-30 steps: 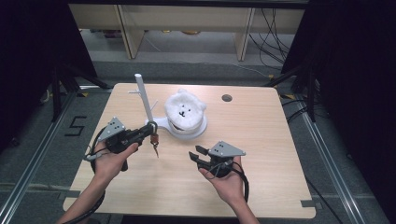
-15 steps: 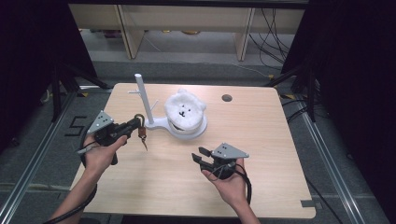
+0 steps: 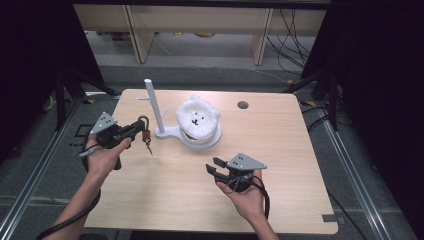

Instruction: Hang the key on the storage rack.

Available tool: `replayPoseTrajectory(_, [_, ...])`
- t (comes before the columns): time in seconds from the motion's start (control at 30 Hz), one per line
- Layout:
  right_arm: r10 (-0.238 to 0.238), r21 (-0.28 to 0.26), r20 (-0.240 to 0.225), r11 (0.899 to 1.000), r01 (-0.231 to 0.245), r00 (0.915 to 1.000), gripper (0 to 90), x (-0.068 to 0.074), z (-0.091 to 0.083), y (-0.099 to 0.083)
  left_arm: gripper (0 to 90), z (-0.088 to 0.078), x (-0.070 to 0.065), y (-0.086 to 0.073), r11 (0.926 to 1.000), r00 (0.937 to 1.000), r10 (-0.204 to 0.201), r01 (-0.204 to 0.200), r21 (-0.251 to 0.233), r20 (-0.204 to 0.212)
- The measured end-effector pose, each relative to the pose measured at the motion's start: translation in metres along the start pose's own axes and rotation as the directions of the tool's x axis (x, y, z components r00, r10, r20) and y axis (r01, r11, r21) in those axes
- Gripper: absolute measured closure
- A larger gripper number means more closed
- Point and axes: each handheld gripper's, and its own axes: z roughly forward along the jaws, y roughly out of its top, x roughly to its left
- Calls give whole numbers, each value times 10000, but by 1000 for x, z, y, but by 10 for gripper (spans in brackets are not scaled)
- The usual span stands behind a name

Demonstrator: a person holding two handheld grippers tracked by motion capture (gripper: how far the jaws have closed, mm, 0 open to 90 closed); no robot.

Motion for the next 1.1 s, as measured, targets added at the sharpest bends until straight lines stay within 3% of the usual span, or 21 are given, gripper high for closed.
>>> replayPoseTrajectory(0.27, [-121, -70, 108, 9999, 122, 9999, 623, -1, 0, 1, 838, 6, 12, 9, 10000, 9998, -12, 14, 93, -181])
replayPoseTrajectory(0.3, [143, -55, -3, 9999, -143, 9999, 623, 0, 0, 0, 838, 7, 14, 10, 9999, 9998, -34, 36, 104, -190])
replayPoseTrajectory(0.67, [164, 29, 45, 9999, -164, 9999, 620, 0, 0, 1, 837, 18, 27, 23, 9998, 9992, -205, 207, 69, -344])
replayPoseTrajectory(0.73, [-108, 47, 107, 9999, 107, 9999, 620, -1, 0, 1, 837, 19, 30, 26, 9997, 9990, -220, 224, 88, -393])
replayPoseTrajectory(0.83, [82, 25, 123, 10000, -82, 9999, 619, 0, 0, 1, 837, 22, 33, 29, 9996, 9989, -277, 280, 66, -367])
replayPoseTrajectory(1.1, [-22, -120, 177, 9999, 24, 9998, 616, -1, 0, 1, 837, 28, 43, 31, 9971, 9965, -752, 755, 68, -353])
